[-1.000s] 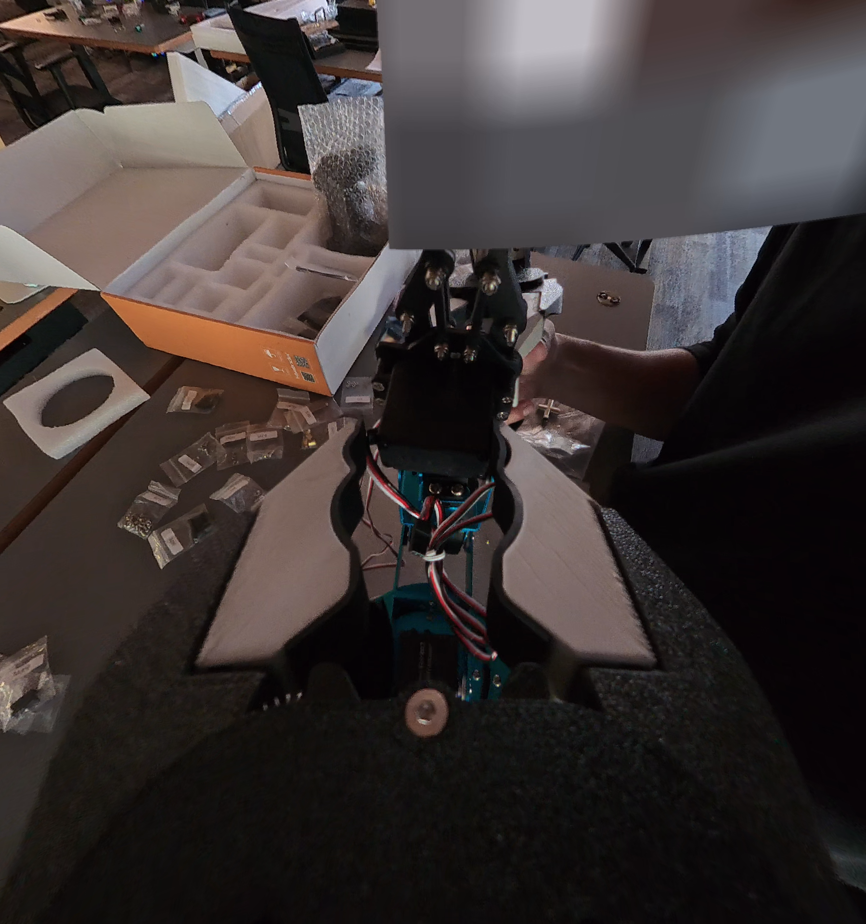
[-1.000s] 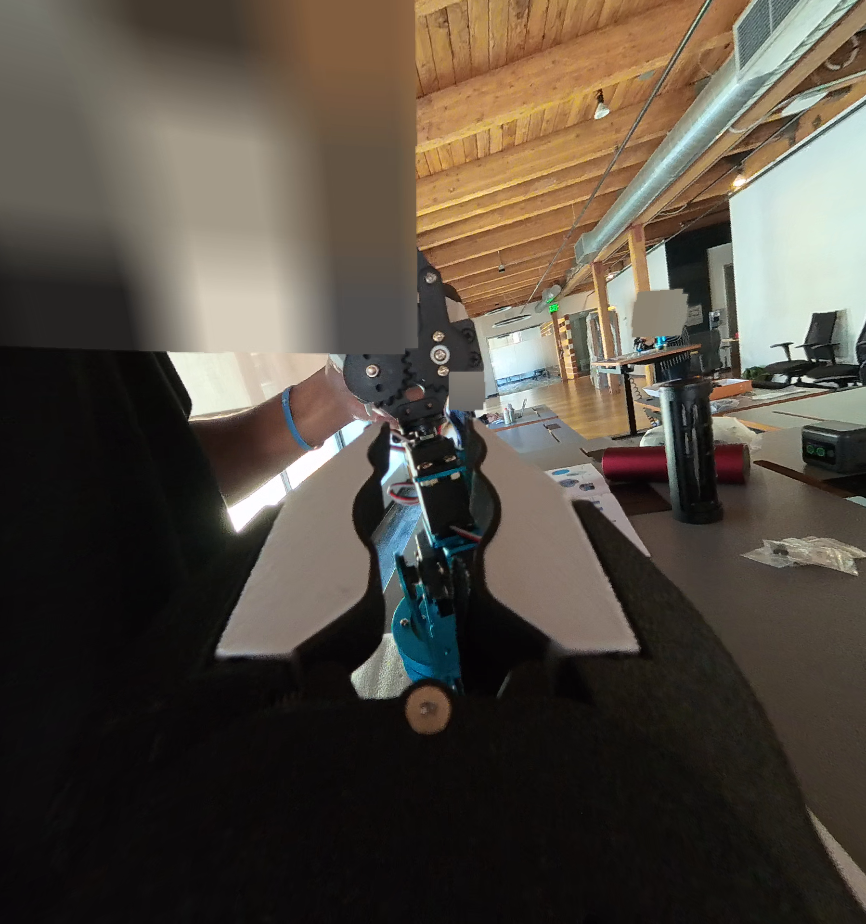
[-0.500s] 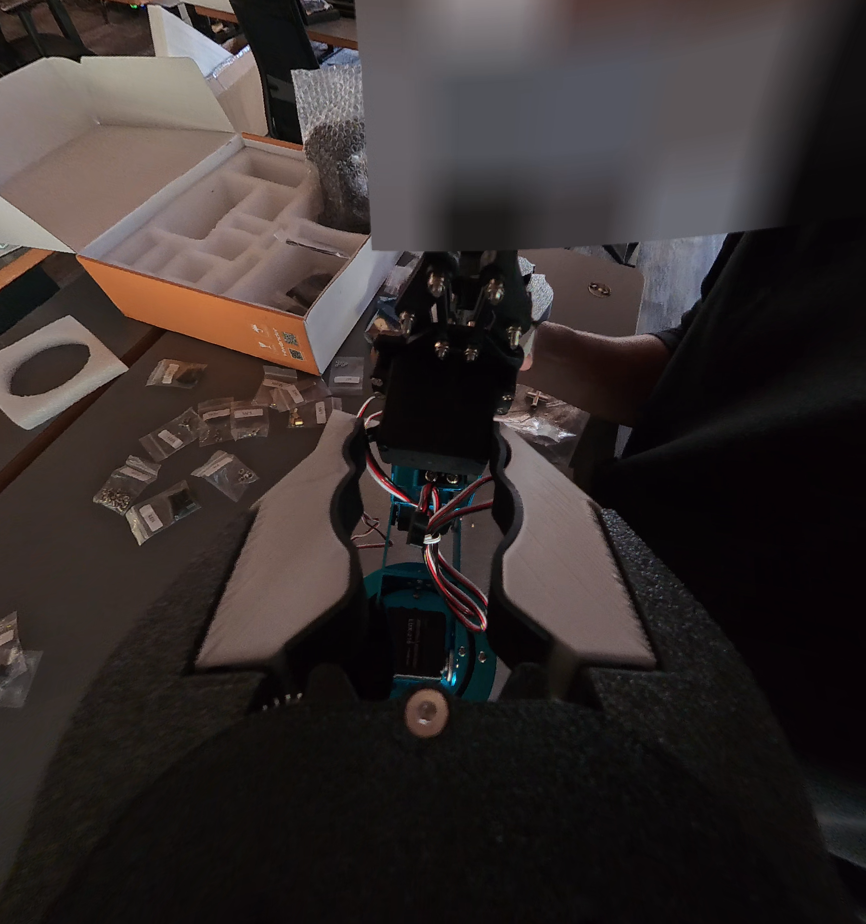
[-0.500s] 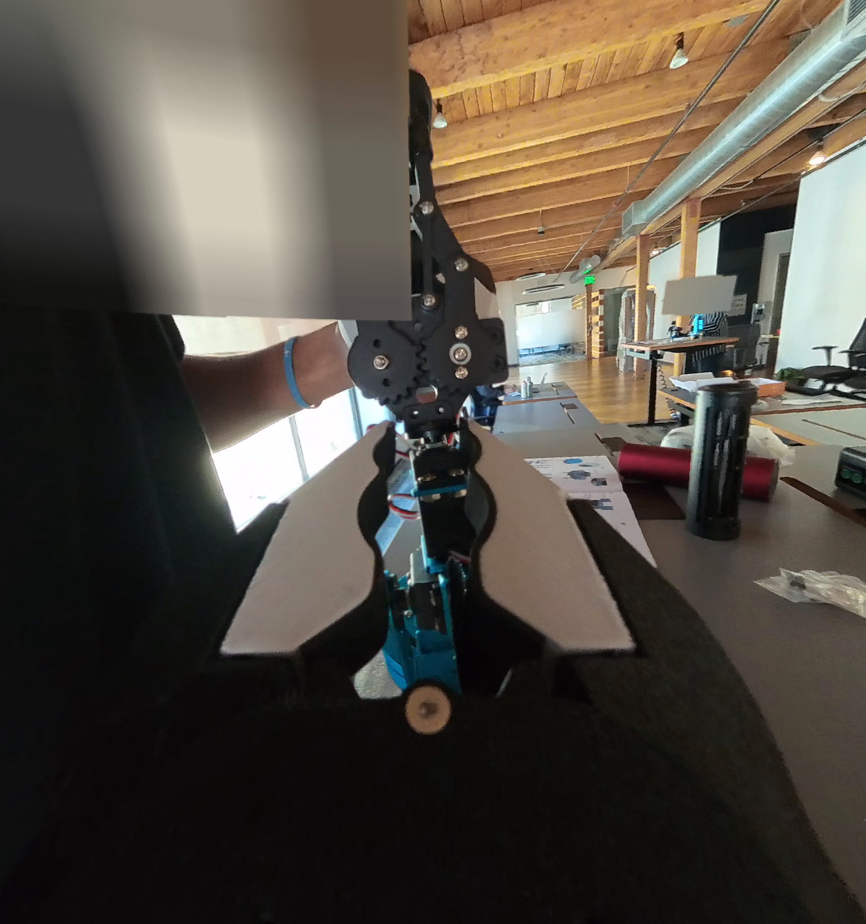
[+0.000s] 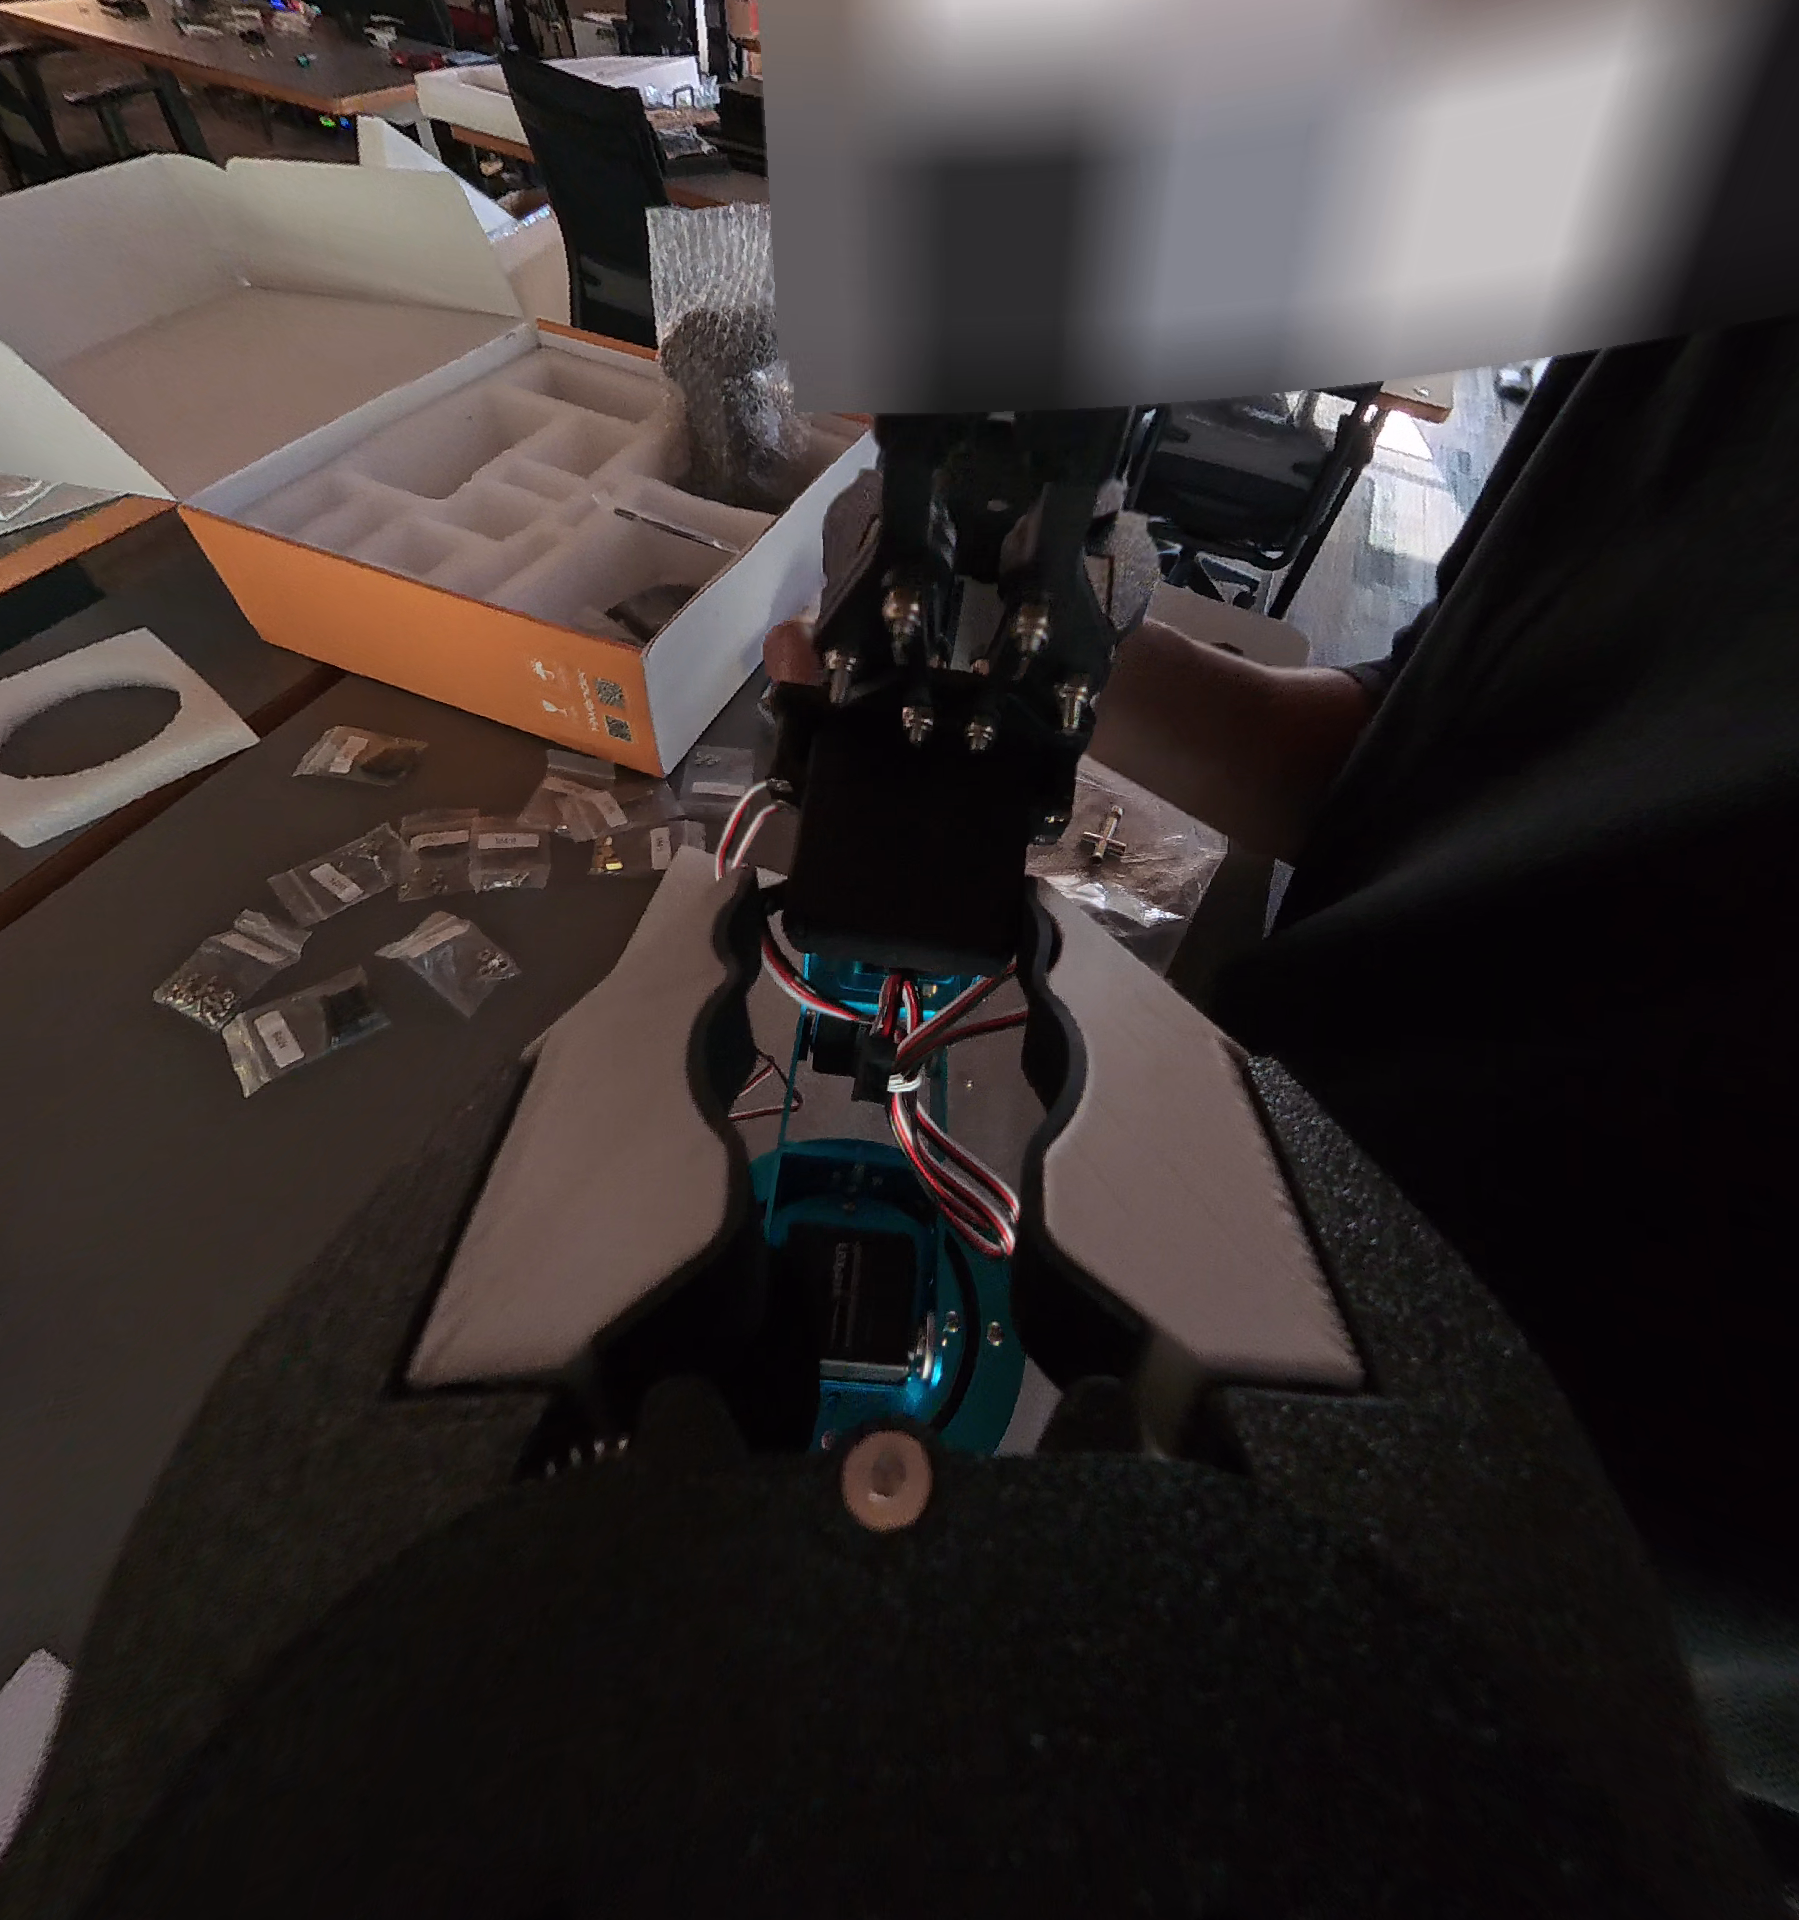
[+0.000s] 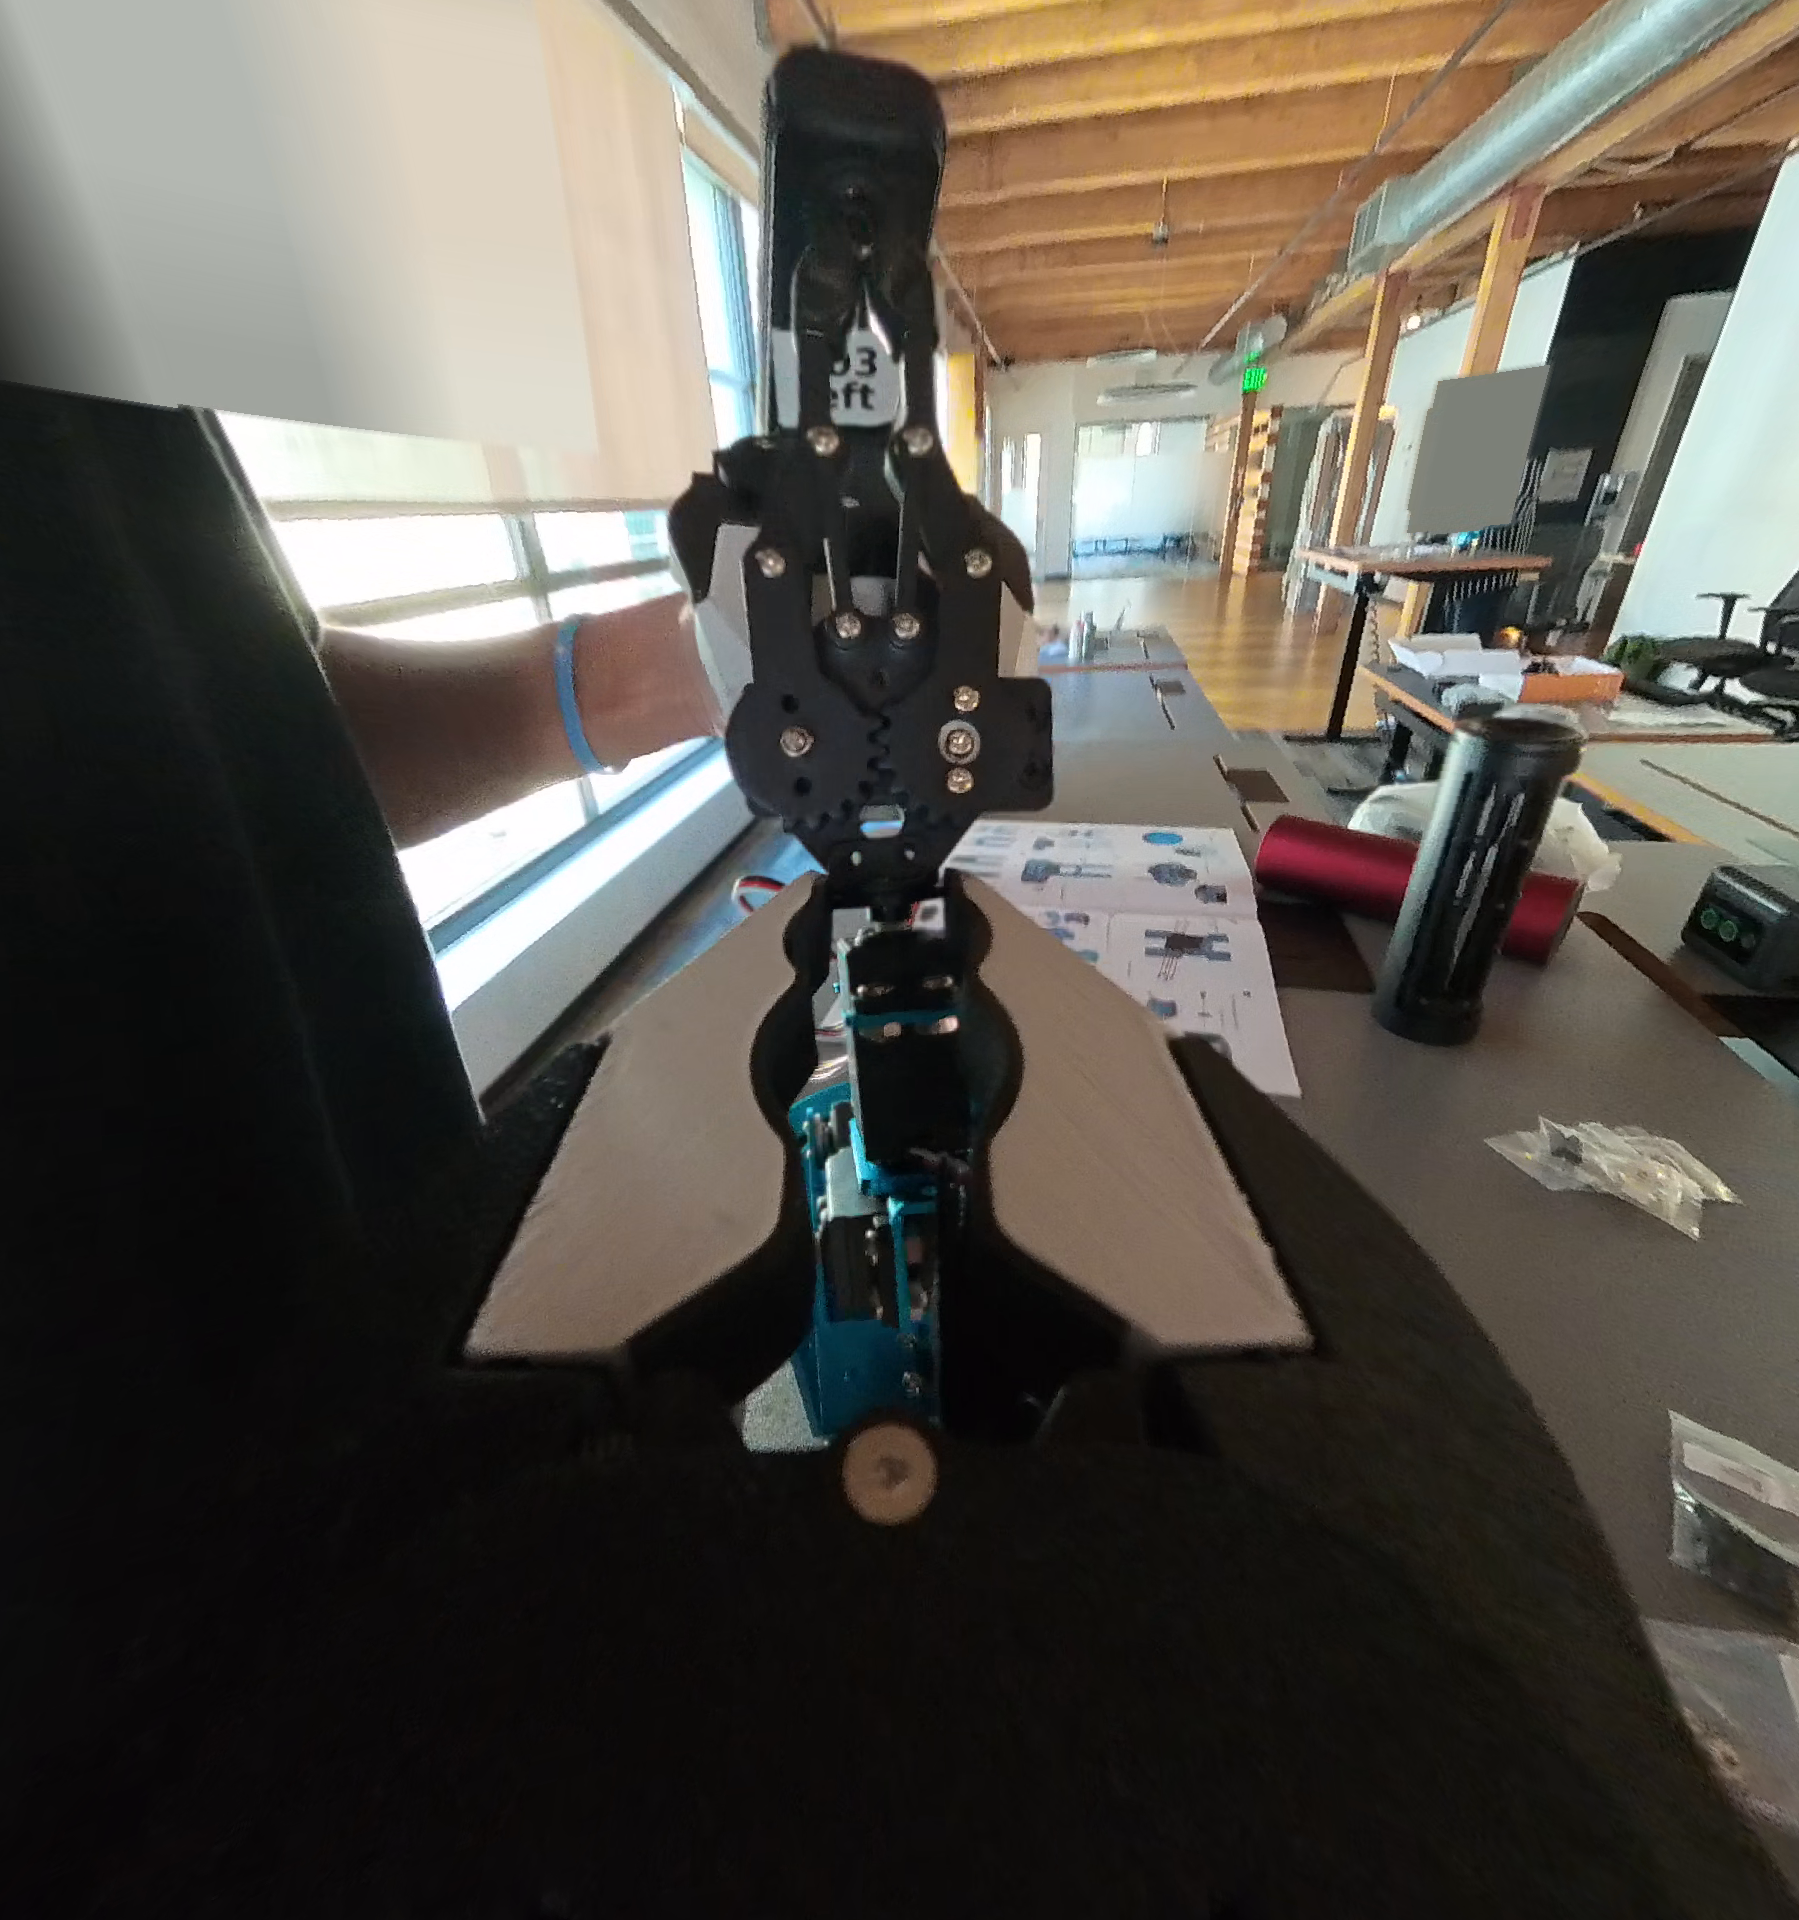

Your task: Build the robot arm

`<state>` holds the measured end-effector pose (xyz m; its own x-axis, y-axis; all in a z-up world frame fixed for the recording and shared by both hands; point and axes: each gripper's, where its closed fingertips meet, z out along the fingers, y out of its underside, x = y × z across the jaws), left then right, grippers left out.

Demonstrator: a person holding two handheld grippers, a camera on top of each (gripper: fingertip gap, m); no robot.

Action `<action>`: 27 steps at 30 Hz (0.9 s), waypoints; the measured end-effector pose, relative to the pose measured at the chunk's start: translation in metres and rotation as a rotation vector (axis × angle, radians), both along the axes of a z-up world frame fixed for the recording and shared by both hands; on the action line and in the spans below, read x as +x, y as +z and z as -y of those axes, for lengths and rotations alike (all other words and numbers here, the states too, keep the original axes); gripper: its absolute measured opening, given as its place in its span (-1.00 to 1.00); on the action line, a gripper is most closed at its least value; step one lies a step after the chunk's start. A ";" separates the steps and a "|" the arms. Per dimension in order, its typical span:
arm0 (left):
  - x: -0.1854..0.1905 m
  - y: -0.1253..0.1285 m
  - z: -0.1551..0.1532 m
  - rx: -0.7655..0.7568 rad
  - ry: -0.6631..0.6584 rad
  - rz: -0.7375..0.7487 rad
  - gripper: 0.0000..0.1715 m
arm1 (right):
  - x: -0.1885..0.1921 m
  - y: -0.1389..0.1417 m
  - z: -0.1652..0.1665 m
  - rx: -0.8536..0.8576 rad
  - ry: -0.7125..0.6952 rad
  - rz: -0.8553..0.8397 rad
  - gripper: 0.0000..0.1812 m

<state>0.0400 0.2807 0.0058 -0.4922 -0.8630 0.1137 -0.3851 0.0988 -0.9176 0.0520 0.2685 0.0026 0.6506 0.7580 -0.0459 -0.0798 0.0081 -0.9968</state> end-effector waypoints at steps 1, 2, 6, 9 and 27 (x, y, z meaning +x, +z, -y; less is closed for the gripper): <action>-0.002 -0.002 -0.002 -0.002 0.006 0.005 -0.43 | -0.002 -0.001 -0.002 -0.010 -0.002 0.024 -0.79; -0.004 -0.004 -0.004 -0.003 0.013 0.008 -0.43 | -0.003 -0.002 -0.004 -0.018 -0.006 0.050 -0.79; -0.015 -0.015 -0.010 -0.016 0.034 0.025 -0.42 | -0.013 -0.007 -0.011 -0.062 -0.004 0.144 -0.79; -0.020 -0.025 -0.013 -0.033 0.042 0.044 -0.42 | -0.017 -0.013 -0.015 -0.080 -0.014 0.240 -0.78; -0.025 -0.051 -0.013 -0.122 0.066 0.081 -0.39 | 0.053 -0.008 0.016 -0.161 -0.157 0.007 -0.65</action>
<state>0.0151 0.2941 -0.0450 -0.4465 -0.8760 0.1823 -0.3115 -0.0389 -0.9495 0.1049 0.2522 -0.0053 0.7606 0.6308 -0.1536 -0.0835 -0.1396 -0.9867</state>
